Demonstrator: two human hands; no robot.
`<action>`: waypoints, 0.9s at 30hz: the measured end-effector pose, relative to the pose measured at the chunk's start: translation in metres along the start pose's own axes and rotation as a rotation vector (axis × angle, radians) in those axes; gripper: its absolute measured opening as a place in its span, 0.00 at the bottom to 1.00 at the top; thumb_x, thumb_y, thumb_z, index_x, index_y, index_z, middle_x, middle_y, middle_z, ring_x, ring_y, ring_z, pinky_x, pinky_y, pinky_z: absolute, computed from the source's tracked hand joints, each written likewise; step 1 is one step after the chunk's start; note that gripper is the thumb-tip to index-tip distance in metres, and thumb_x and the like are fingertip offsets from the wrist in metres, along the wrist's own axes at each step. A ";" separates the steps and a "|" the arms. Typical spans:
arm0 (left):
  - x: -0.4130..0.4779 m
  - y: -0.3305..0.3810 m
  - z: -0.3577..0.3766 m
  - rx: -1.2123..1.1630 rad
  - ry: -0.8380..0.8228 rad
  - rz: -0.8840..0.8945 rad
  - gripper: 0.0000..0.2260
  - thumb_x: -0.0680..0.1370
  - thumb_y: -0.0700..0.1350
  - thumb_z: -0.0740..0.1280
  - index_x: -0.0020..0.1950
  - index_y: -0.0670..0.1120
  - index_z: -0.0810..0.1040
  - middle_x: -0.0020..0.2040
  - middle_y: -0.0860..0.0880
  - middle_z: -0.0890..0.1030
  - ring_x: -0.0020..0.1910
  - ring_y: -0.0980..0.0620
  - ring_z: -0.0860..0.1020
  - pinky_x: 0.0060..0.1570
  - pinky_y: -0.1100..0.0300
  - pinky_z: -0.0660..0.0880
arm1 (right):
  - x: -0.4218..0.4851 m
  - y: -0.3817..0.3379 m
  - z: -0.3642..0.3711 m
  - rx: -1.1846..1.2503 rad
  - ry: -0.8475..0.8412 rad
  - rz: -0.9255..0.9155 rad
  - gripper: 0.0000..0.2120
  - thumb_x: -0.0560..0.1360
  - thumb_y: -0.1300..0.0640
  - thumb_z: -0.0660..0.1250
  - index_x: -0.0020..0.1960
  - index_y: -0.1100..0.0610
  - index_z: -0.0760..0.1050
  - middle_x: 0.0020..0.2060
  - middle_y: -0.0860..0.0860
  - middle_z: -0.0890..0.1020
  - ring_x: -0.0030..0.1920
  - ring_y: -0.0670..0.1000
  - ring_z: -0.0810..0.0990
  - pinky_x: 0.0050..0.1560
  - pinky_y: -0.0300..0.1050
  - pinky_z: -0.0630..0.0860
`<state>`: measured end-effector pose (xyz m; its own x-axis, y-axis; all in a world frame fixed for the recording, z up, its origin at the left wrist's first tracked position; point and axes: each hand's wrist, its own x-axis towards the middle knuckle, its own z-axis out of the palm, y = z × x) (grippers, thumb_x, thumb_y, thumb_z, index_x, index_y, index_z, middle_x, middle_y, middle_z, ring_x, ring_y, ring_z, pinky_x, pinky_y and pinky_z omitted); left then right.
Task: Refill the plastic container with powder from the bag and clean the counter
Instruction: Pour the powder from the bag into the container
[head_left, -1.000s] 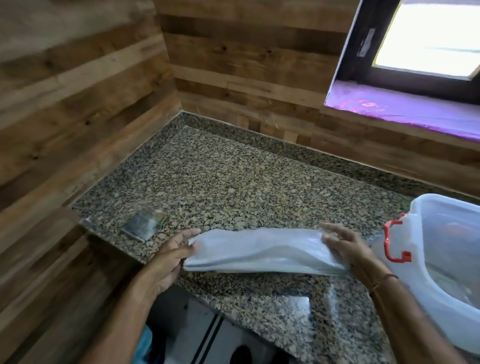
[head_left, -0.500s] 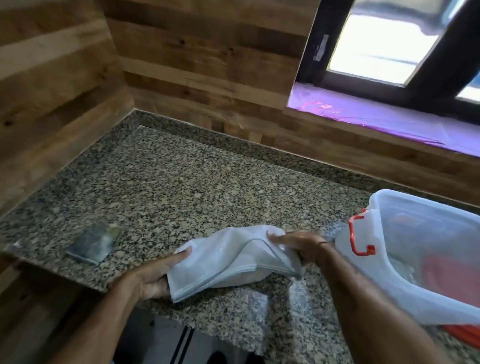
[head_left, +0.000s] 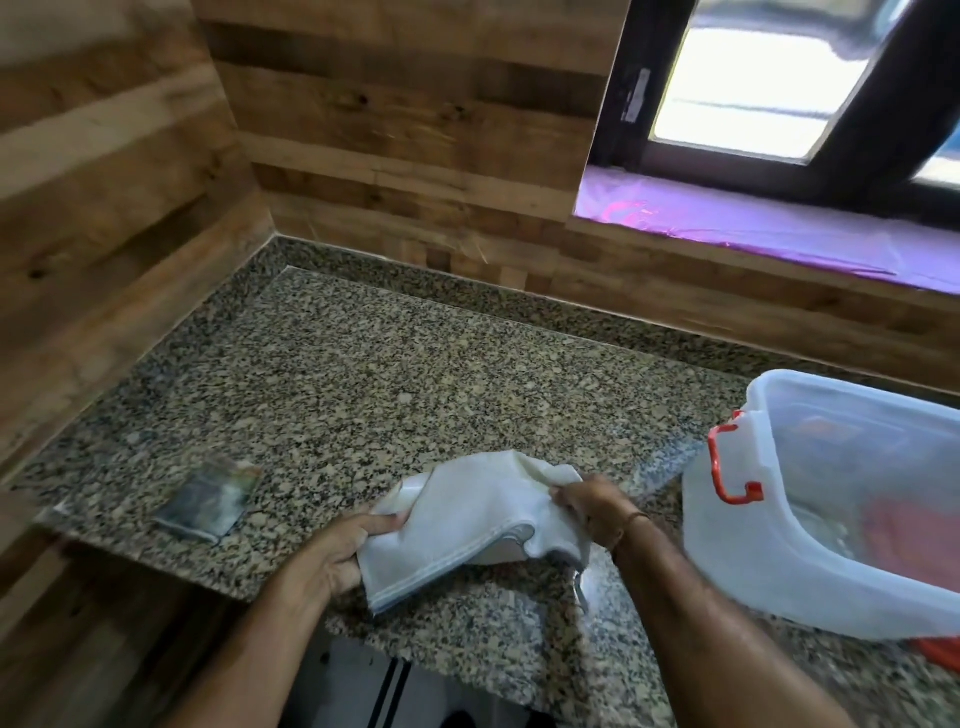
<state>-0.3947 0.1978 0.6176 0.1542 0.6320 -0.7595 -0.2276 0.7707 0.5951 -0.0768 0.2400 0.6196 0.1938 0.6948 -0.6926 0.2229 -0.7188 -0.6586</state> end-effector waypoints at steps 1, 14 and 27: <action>-0.004 0.009 0.002 0.012 0.004 0.028 0.30 0.69 0.35 0.74 0.70 0.34 0.74 0.50 0.36 0.85 0.38 0.43 0.86 0.34 0.51 0.84 | -0.006 -0.006 0.000 0.025 0.021 -0.012 0.11 0.75 0.70 0.68 0.57 0.71 0.78 0.42 0.60 0.83 0.41 0.58 0.82 0.41 0.53 0.83; -0.105 0.153 0.187 0.000 -0.152 0.676 0.10 0.78 0.32 0.68 0.54 0.45 0.80 0.46 0.47 0.86 0.38 0.53 0.86 0.36 0.59 0.83 | -0.122 -0.154 -0.184 0.377 0.124 -0.668 0.11 0.75 0.73 0.68 0.52 0.60 0.82 0.42 0.55 0.84 0.41 0.55 0.82 0.47 0.48 0.80; -0.049 0.025 0.434 0.249 -0.292 1.024 0.22 0.65 0.41 0.79 0.57 0.48 0.79 0.57 0.44 0.84 0.53 0.48 0.81 0.53 0.52 0.79 | -0.107 -0.007 -0.417 0.763 0.105 -0.780 0.12 0.75 0.71 0.67 0.53 0.59 0.83 0.43 0.53 0.88 0.41 0.50 0.86 0.43 0.44 0.83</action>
<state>0.0093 0.2214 0.7839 0.2323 0.9524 0.1975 -0.1823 -0.1568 0.9707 0.2995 0.1819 0.8215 0.3451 0.9386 -0.0012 -0.3229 0.1175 -0.9391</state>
